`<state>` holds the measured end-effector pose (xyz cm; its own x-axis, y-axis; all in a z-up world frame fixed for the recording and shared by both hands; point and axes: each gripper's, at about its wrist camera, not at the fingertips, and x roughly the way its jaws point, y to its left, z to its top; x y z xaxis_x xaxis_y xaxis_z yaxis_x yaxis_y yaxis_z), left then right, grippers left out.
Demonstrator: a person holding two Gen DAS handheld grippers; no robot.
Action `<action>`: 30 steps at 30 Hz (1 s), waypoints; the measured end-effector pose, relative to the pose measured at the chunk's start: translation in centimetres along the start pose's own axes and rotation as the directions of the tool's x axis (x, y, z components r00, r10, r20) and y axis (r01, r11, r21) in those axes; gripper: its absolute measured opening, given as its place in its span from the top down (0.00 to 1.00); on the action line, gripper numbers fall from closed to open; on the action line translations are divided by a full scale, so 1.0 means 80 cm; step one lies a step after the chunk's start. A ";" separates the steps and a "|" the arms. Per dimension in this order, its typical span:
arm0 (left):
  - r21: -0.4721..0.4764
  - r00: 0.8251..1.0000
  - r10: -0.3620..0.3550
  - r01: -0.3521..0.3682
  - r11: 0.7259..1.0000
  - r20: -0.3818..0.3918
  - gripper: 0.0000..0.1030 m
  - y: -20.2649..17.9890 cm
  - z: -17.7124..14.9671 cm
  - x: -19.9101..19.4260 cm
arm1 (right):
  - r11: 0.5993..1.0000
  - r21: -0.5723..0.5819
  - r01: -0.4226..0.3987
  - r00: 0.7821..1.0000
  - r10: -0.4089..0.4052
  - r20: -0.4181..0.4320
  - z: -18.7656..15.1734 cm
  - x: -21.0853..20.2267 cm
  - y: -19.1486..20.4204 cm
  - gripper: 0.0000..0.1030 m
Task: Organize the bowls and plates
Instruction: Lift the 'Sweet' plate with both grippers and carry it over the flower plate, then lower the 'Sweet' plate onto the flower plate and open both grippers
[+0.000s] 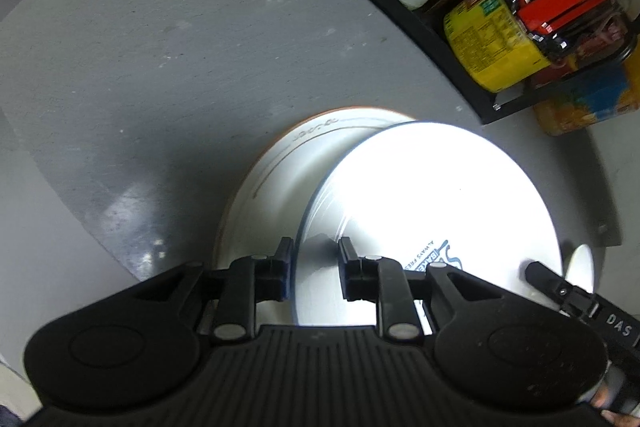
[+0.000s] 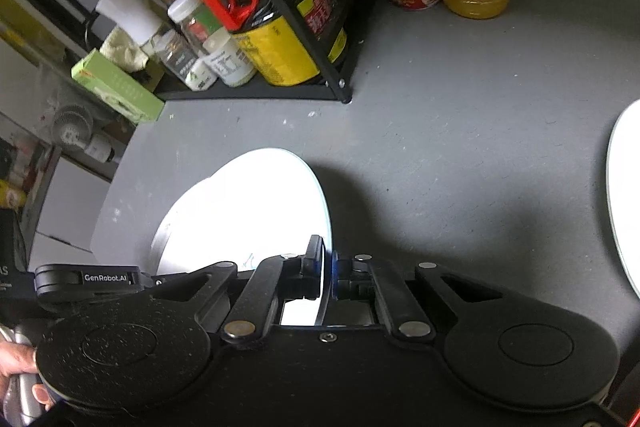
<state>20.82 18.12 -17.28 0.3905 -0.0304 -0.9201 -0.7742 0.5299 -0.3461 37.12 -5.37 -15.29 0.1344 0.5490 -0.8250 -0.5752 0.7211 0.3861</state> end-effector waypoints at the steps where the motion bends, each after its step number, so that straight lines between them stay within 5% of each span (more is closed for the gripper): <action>1: 0.003 1.000 0.013 -0.013 1.000 -0.003 0.80 0.001 -0.001 0.001 | 1.000 -0.003 0.005 1.000 -0.005 0.000 -0.002 0.001 0.001 0.95; 13: 0.055 0.998 0.065 -0.064 0.996 -0.001 0.79 -0.006 0.007 -0.017 | 1.000 -0.015 0.010 1.000 -0.010 0.000 -0.003 0.006 0.005 0.95; 21: 0.083 0.995 0.067 -0.072 0.994 0.070 0.41 -0.006 0.014 -0.063 | 1.000 -0.009 0.007 1.000 -0.007 -0.004 -0.004 0.008 0.002 0.94; 30: 0.076 0.994 0.104 -0.106 0.992 0.031 0.39 0.006 0.014 -0.036 | 0.999 -0.022 0.031 0.999 -0.031 -0.015 -0.008 0.015 0.009 0.92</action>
<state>19.87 19.42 -14.60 0.3234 0.0510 -0.9449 -0.7713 0.5927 -0.2319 36.37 -4.44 -16.28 0.1401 0.5195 -0.8429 -0.5882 0.7284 0.3512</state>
